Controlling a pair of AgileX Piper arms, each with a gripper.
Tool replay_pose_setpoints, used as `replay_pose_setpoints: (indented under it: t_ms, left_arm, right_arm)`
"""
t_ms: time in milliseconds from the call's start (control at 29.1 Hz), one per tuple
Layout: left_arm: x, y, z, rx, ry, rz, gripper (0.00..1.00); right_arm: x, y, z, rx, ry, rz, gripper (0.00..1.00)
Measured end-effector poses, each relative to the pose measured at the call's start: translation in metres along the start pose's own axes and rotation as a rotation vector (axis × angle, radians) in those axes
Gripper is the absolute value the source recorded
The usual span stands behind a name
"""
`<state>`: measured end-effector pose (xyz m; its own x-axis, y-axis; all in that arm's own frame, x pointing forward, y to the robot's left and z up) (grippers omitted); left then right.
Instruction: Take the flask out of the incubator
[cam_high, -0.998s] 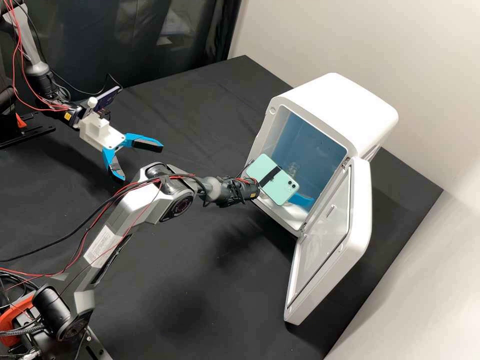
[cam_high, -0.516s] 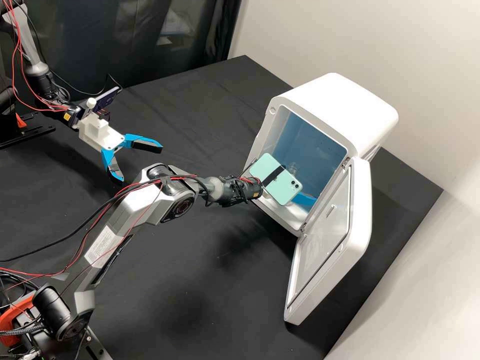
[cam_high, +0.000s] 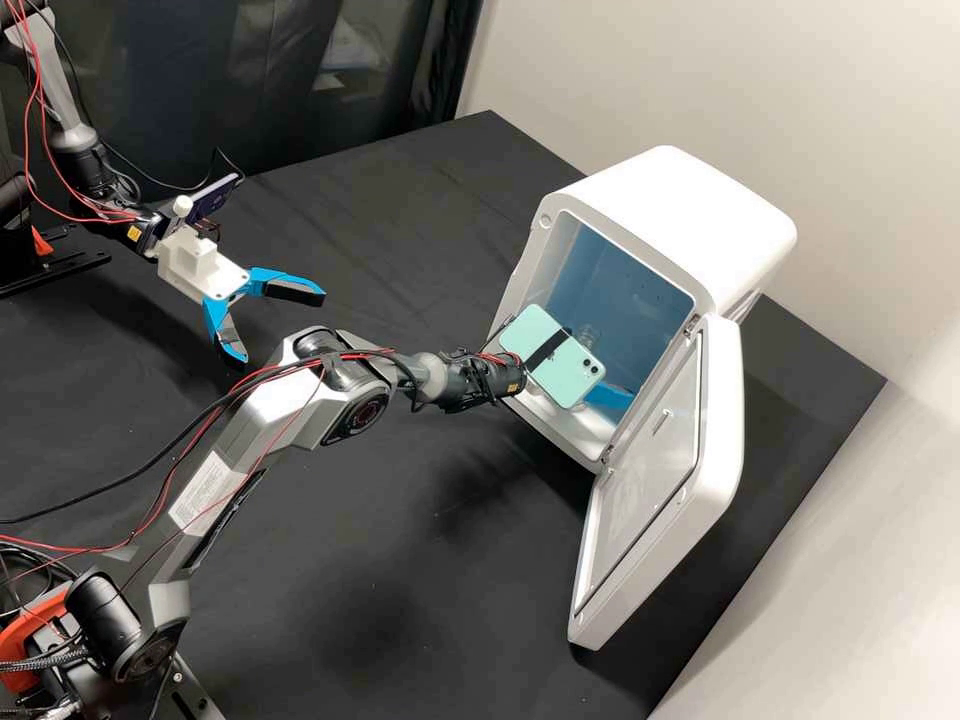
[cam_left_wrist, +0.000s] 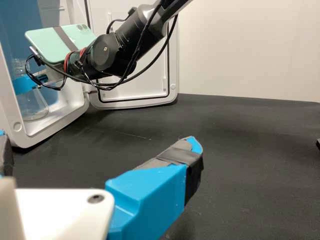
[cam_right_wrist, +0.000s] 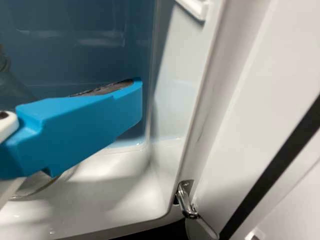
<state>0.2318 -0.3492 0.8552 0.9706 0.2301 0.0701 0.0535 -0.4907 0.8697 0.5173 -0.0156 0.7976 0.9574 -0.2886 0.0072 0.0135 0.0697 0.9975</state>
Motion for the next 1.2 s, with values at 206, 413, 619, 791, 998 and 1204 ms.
replay_pose_setpoints:
  t_ms: [206, 413, 619, 791, 998, 1204]
  left_arm:
    - [0.0, 0.0, 0.0, 0.0, 0.0, 0.0, 1.0]
    - [0.0, 0.0, 0.0, 0.0, 0.0, 0.0, 1.0]
    - [-0.0001, 0.0001, -0.0004, 0.0, 0.002, 0.0, 1.0]
    - [-0.0001, 0.0001, -0.0004, 0.0, 0.002, 0.0, 1.0]
    - [-0.0003, 0.0007, -0.0002, 0.001, 0.001, 0.003, 1.0]
    - [-0.0007, 0.0026, 0.0004, 0.002, -0.002, 0.013, 1.0]
  right_arm:
    - [-0.0002, -0.0029, -0.0025, 0.001, 0.011, -0.024, 0.0]
    - [-0.0011, -0.0046, -0.0061, 0.008, 0.023, -0.028, 0.0]
    - [-0.0011, -0.0046, -0.0063, 0.006, 0.024, -0.029, 0.0]
    - [-0.0012, -0.0049, -0.0069, -0.008, 0.031, -0.031, 0.0]
    - [-0.0012, -0.0049, -0.007, -0.009, 0.032, -0.032, 0.0]
    - [-0.0006, -0.0034, -0.0085, -0.007, 0.037, -0.027, 0.0]
